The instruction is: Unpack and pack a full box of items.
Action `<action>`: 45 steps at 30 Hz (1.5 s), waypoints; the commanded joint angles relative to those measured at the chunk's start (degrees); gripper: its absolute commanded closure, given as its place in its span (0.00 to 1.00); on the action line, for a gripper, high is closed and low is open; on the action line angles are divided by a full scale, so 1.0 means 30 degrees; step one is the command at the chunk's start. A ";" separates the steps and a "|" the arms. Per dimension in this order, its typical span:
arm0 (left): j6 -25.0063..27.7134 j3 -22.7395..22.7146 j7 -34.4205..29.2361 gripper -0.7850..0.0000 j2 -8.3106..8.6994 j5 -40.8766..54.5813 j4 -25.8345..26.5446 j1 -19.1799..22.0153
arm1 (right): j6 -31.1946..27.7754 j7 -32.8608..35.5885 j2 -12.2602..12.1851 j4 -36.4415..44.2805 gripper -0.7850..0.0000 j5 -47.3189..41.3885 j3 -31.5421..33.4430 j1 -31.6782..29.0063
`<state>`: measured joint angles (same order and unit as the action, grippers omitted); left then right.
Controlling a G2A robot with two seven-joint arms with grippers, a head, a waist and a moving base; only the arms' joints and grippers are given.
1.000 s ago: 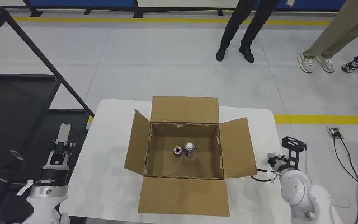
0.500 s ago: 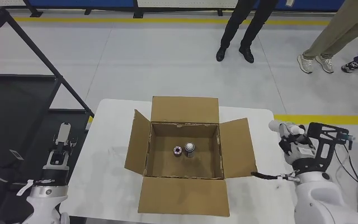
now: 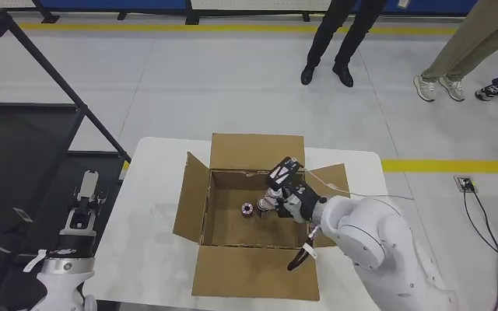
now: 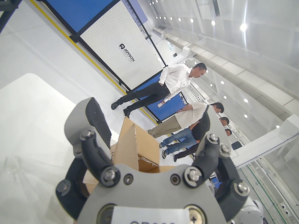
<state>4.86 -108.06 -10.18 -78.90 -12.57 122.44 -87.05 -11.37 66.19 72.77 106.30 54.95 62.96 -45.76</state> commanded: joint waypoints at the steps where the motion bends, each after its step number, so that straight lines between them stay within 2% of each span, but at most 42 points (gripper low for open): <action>1: 0.0000 0.0000 0.0000 0.00 0.0000 0.0000 0.0000 0.0000 | -0.0495 0.0530 0.0082 -0.1405 1.00 -0.0478 -0.0647 0.0700; 9: 0.0000 0.0000 0.0000 0.00 0.0000 0.0000 0.0000 0.0000 | -0.0159 0.1239 0.0335 -0.4076 1.00 0.0175 -0.2431 0.1549; 18: 0.0000 0.0000 0.0000 0.00 0.0000 0.0000 0.0000 0.0000 | 0.1014 -0.0221 0.0646 -0.6664 1.00 0.1216 -0.3594 0.1728; 23: 0.0000 0.0000 0.0000 0.00 0.0000 0.0000 0.0000 0.0000 | 0.1102 -0.1051 0.0744 -0.7901 1.00 0.0975 -0.3566 0.1831; 25: 0.0000 0.0000 0.0000 0.00 0.0000 0.0000 0.0000 0.0000 | 0.1015 -0.1179 0.0767 -0.8077 0.65 0.0901 -0.3581 0.1837; 26: 0.0000 0.0000 0.0000 0.00 0.0000 0.0000 0.0000 0.0000 | 0.1006 -0.1211 0.0773 -0.8081 0.53 0.0864 -0.3570 0.1818; 29: 0.0000 0.0000 0.0000 0.00 0.0000 0.0000 0.0000 0.0000 | 0.1045 -0.1268 0.0749 -0.7854 0.48 0.0873 -0.3428 0.1670; 31: 0.0000 0.0000 0.0000 0.00 0.0000 0.0000 0.0000 0.0000 | 0.1098 -0.1253 0.0701 -0.7621 0.36 0.0985 -0.3267 0.1499; 35: 0.0000 0.0000 0.0000 0.00 0.0000 0.0000 0.0000 0.0000 | 0.1116 -0.1171 0.0584 -0.7039 0.19 0.1191 -0.2934 0.1025; 42: 0.0000 0.0000 0.0000 0.00 0.0000 0.0000 0.0000 0.0000 | 0.1128 -0.1367 0.0387 -0.5550 0.12 0.1636 -0.2306 0.0248; 45: 0.0000 0.0000 0.0000 0.00 0.0000 0.0000 0.0000 0.0000 | 0.1597 -0.2038 0.0187 -0.3502 0.00 0.1258 -0.1154 -0.0680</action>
<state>4.86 -108.06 -10.18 -78.90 -12.57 122.44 -87.05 -7.06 60.97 73.58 92.91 59.66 57.83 -46.50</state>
